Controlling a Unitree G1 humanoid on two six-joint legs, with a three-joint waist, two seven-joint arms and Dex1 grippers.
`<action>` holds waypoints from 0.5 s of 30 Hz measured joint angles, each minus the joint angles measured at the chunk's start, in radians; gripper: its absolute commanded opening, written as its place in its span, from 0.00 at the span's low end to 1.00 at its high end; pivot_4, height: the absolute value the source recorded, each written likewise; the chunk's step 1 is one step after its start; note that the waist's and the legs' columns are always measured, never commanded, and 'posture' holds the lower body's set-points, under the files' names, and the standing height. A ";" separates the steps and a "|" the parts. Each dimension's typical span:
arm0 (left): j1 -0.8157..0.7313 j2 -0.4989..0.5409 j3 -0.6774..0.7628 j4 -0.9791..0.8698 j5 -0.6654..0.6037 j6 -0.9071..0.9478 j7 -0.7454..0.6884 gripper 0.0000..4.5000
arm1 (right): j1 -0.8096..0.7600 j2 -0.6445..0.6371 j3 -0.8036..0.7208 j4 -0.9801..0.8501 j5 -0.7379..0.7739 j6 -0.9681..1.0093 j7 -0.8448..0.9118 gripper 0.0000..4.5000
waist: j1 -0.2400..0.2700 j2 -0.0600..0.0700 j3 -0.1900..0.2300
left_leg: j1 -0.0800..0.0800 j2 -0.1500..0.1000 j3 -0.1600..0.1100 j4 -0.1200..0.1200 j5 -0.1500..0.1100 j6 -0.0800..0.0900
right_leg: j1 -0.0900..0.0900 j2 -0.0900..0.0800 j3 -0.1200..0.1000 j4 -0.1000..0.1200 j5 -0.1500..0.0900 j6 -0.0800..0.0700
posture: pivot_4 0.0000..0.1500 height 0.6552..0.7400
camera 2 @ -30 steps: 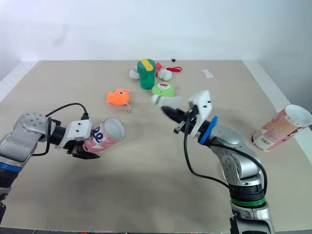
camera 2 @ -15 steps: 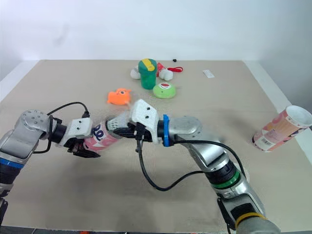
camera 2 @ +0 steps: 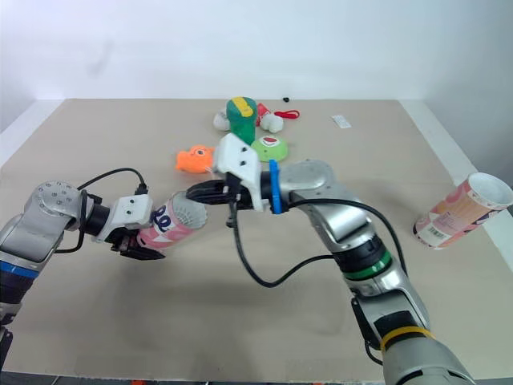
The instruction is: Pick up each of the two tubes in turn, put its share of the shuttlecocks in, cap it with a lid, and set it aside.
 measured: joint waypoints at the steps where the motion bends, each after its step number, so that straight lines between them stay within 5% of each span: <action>1: -0.001 0.000 0.000 0.000 0.000 0.000 0.000 0.72 | -0.021 0.032 0.041 0.054 -0.040 -0.035 0.016 0.01 | 0.000 0.000 0.000 | 0.000 0.000 0.001 0.000 0.000 0.000 | 0.000 0.000 0.000 0.000 0.000 0.000 | 1.00 1.00; 15: 0.007 -0.002 0.004 0.001 0.003 0.003 0.011 0.72 | -0.098 0.152 0.105 0.223 -0.182 -0.161 0.114 0.01 | -0.001 0.000 0.000 | 0.002 0.001 0.000 0.001 0.000 0.000 | 0.000 0.001 0.000 0.006 -0.001 -0.003 | 1.00 1.00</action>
